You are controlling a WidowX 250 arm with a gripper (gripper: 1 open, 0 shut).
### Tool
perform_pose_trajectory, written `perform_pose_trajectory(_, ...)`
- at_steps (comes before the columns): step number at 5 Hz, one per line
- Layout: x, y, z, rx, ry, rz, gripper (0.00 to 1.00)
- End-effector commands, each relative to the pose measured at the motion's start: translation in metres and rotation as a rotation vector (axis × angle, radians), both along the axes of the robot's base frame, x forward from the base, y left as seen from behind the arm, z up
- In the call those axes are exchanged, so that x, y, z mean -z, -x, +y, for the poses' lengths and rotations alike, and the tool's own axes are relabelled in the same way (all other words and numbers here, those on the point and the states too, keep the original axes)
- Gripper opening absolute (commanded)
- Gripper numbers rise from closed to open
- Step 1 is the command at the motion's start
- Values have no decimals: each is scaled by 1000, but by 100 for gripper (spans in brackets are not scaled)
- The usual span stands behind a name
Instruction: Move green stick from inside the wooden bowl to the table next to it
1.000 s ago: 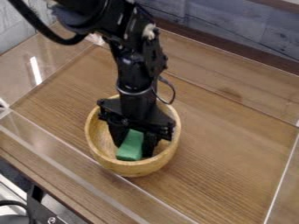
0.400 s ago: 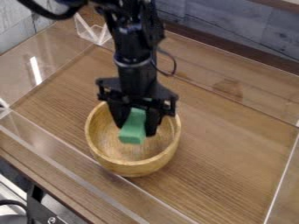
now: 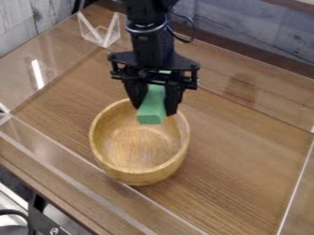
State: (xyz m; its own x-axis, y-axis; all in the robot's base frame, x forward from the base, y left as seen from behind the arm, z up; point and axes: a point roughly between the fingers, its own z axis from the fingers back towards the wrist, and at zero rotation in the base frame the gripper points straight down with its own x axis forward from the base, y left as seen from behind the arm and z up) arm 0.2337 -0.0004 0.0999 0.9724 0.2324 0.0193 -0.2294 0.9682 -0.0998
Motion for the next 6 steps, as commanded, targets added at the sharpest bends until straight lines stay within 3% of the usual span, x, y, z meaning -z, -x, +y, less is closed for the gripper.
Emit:
perform_pose_trajectory(1, -7, -9, -18, 22, 9, -42, 0)
perform_pose_trajectory(4, 29, -22, -96, 84, 40, -34, 0)
perform_pose_trajectory(6, 48, -37, -109, 77, 50, -54, 0)
